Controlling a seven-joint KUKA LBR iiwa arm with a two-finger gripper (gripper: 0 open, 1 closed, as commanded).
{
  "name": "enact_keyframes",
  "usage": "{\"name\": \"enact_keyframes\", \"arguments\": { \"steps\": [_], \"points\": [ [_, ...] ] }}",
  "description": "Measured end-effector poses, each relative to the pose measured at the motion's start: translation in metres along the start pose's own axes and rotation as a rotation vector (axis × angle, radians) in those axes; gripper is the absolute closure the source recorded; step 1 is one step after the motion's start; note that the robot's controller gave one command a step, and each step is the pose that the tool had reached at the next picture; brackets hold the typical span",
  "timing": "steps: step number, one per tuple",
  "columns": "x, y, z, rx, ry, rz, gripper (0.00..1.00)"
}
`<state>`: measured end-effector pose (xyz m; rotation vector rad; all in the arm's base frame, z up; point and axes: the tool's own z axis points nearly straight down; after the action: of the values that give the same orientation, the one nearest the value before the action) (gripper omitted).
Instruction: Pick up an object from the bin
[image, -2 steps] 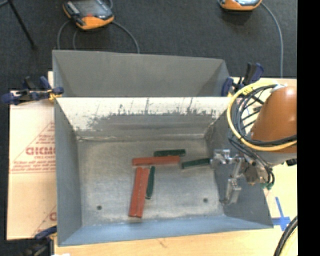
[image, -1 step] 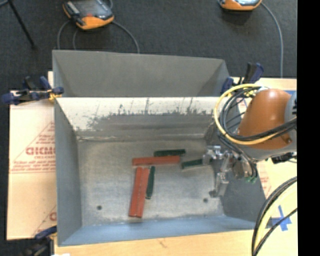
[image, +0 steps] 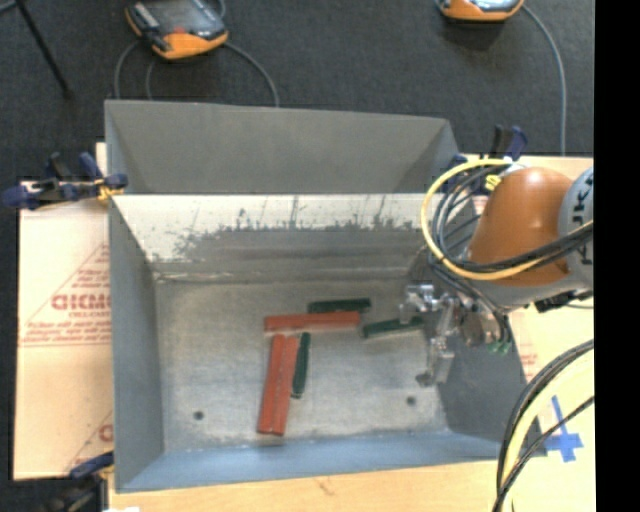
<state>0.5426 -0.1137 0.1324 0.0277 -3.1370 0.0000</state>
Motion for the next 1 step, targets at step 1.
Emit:
{"name": "enact_keyframes", "arguments": {
  "steps": [1],
  "points": [
    [-0.0543,-0.0052,0.0328,0.003,-0.012,-0.177,0.0]
  ]
}}
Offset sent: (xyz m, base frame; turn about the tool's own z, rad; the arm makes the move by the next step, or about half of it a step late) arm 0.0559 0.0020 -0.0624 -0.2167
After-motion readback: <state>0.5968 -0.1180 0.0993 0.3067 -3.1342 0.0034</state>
